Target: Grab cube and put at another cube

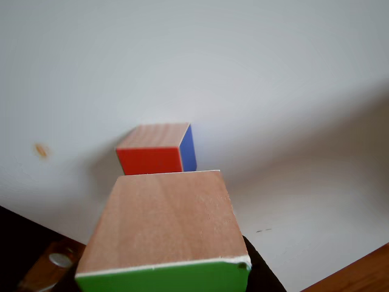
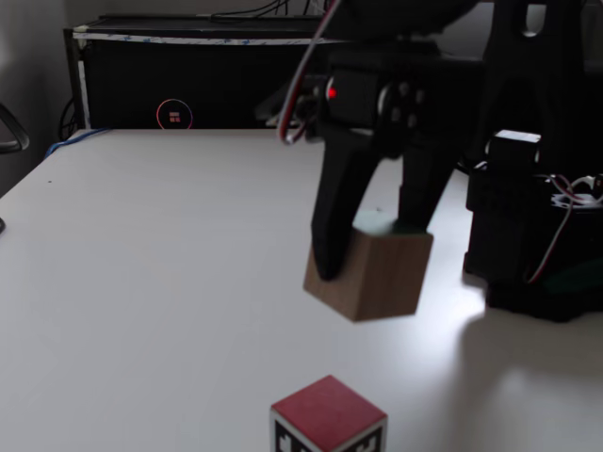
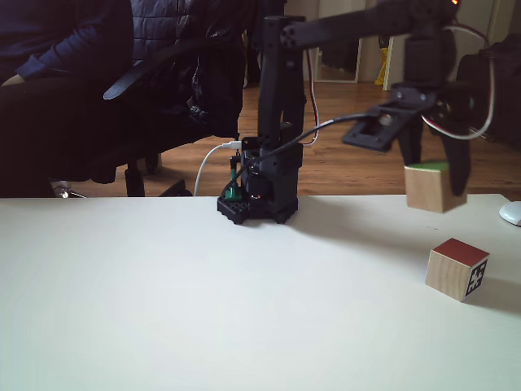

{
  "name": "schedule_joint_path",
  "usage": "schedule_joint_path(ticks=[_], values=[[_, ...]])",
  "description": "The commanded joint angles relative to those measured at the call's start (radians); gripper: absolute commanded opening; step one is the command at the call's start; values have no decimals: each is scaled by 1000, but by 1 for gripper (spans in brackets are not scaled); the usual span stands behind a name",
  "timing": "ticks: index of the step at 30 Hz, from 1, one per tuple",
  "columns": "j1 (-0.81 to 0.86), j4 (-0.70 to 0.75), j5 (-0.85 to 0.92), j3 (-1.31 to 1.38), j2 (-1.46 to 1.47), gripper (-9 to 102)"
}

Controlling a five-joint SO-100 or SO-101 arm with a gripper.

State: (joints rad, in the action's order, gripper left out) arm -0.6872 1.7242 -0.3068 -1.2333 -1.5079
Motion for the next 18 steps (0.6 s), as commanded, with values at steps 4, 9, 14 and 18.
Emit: schedule_joint_path(ticks=[4,9,14,18], values=[[-17,6,-21,183,106,12],[-25,12,-35,304,264,12],[-20,26,-46,390,362,12],[-11,34,-49,413,377,12]])
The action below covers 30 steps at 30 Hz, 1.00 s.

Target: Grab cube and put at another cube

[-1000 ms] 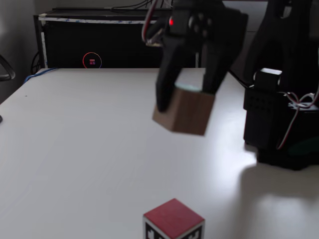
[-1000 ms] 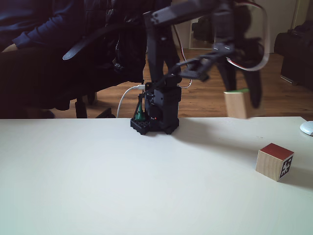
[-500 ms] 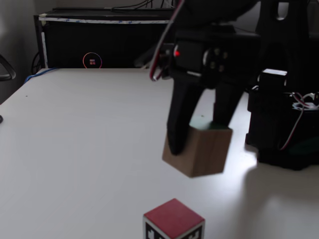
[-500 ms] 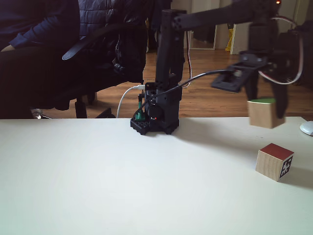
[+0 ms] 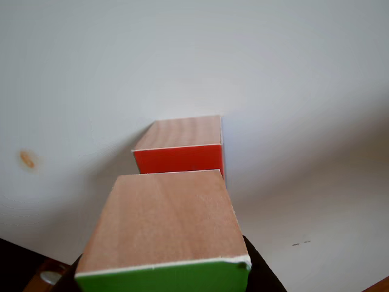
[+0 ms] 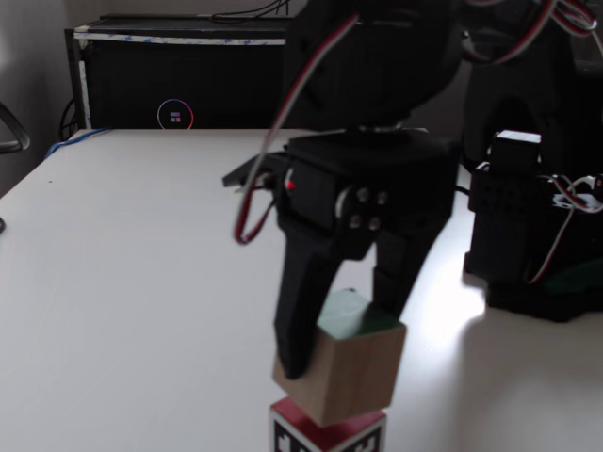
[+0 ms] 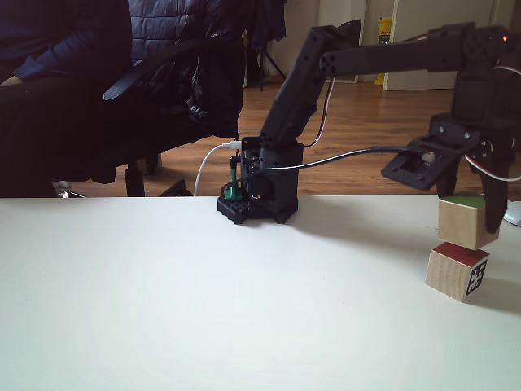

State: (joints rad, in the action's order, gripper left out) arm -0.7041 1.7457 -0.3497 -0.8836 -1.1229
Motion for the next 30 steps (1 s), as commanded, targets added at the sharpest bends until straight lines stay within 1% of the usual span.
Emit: schedule_joint_path(ticks=[1,6,30], values=[[11,18,-6,74,-3,12],[31,60,-8,143,48,13],[32,60,-9,149,107,18]])
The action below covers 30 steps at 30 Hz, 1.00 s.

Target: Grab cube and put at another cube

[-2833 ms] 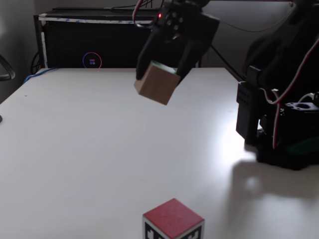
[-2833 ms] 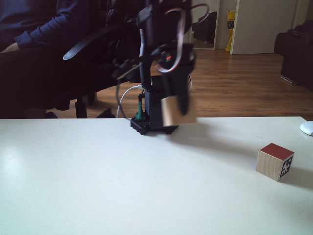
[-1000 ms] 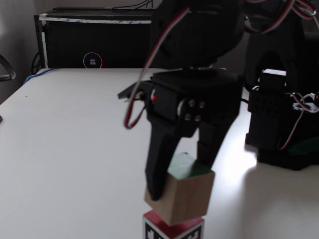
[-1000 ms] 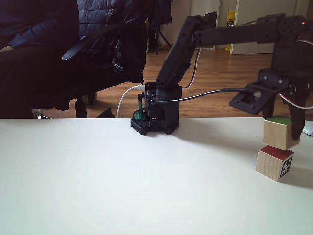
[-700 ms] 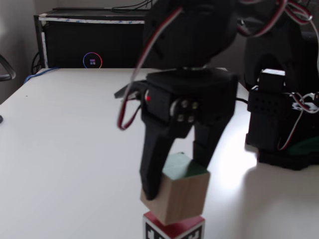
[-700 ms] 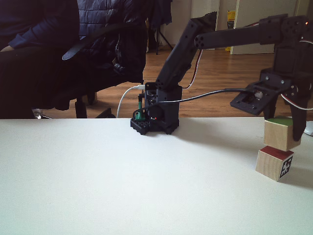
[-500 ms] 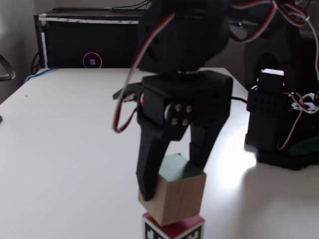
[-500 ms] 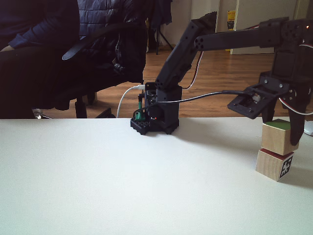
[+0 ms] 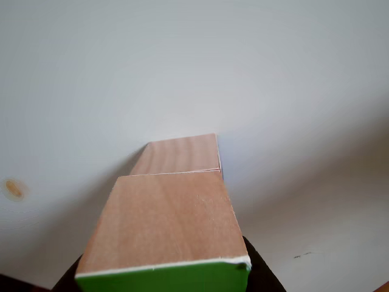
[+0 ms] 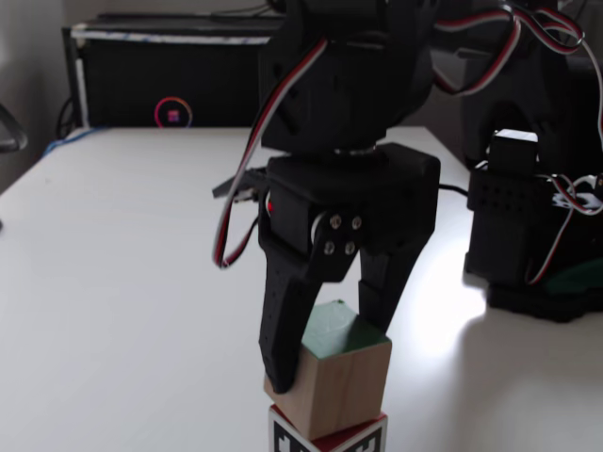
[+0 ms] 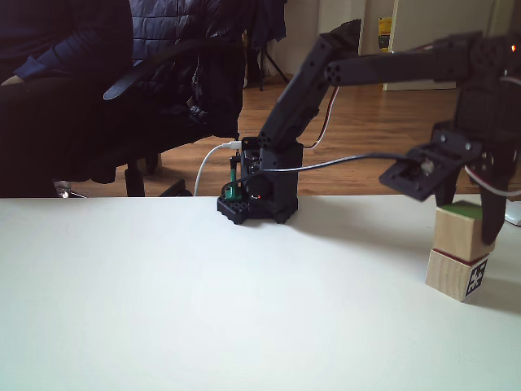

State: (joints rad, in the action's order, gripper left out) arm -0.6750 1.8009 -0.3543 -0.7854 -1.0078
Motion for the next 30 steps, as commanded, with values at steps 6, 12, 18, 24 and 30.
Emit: schedule_joint_path(ticks=[6,12,18,24,30], values=[[0,5,-9,66,11,21],[-6,5,-17,77,12,27],[-15,5,-20,84,21,31],[-28,6,-28,86,21,35],[-32,6,-46,91,8,38]])
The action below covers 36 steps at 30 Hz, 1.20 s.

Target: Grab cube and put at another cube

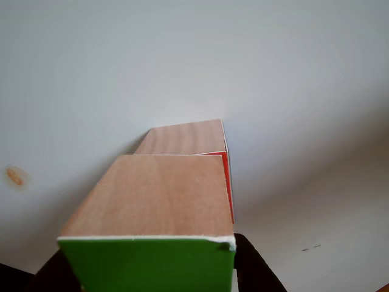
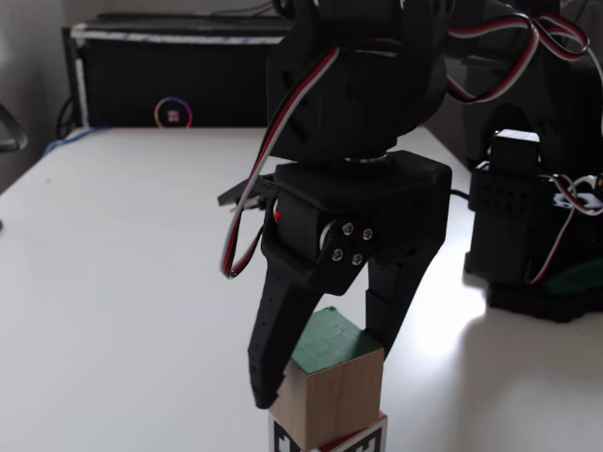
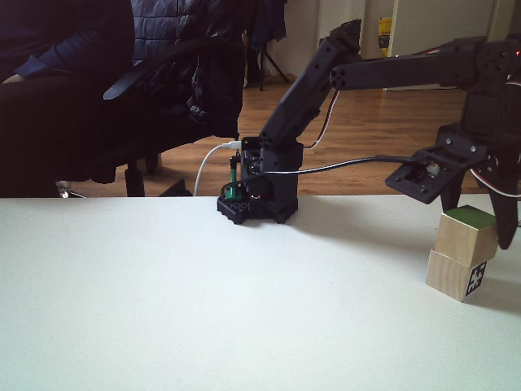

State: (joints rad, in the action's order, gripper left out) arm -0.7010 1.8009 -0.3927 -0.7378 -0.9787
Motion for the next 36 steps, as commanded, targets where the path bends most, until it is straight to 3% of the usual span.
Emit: schedule_joint_path(ticks=[1,11,18,22,27,32,36], values=[[-6,6,-11,43,-29,39],[29,6,-3,14,-199,44],[121,6,15,-166,-511,44],[273,6,114,-301,-744,43],[581,-15,304,-545,-969,38],[864,-287,423,-943,-1164,37],[1020,-655,449,-1336,-1347,38]])
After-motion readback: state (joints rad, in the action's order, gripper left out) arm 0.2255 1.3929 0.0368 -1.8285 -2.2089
